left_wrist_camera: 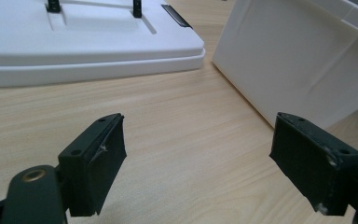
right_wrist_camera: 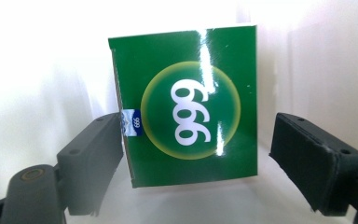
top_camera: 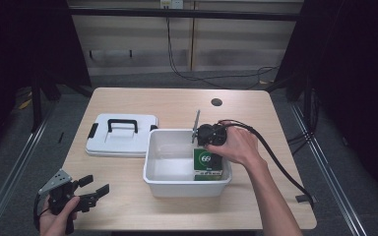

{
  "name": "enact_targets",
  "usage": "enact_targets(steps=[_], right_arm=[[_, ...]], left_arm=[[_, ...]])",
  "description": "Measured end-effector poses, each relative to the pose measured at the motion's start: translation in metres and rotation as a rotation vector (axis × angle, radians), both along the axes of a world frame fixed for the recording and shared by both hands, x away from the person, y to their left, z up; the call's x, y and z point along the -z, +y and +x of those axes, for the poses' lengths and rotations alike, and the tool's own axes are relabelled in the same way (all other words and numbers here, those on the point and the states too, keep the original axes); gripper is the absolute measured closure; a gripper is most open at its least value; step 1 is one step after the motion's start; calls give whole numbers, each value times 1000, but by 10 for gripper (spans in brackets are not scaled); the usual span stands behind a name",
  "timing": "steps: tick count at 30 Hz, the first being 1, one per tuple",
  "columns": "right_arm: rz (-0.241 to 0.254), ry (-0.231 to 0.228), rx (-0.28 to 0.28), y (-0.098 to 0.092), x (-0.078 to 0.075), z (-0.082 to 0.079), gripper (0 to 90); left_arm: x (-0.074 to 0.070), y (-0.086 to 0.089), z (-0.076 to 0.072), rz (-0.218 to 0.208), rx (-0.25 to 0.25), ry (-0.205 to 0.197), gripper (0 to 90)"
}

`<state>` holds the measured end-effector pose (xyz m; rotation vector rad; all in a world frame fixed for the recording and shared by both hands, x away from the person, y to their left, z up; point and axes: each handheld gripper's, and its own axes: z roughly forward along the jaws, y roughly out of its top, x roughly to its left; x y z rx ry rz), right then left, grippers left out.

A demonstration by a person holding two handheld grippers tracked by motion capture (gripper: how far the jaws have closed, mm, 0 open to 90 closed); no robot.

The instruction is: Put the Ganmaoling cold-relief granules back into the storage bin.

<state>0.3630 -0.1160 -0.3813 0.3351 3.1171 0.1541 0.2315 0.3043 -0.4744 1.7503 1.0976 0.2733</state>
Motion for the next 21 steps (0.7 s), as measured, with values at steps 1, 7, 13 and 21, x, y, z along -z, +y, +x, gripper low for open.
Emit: enact_targets(steps=[1,7,13,21], right_arm=[[9,-4,-6,-1,-1,0,162],[34,-8,7,-5,-7,-1,162],[73,-1,13,-12,-15,-1,164],[139,-24,51,-24,-23,-4,161]], left_arm=[[0,0,0,1,1,1,174],[0,1,0,2,-3,0,174],[1,1,0,0,-5,2,173],[1,0,0,2,-4,1,174]])
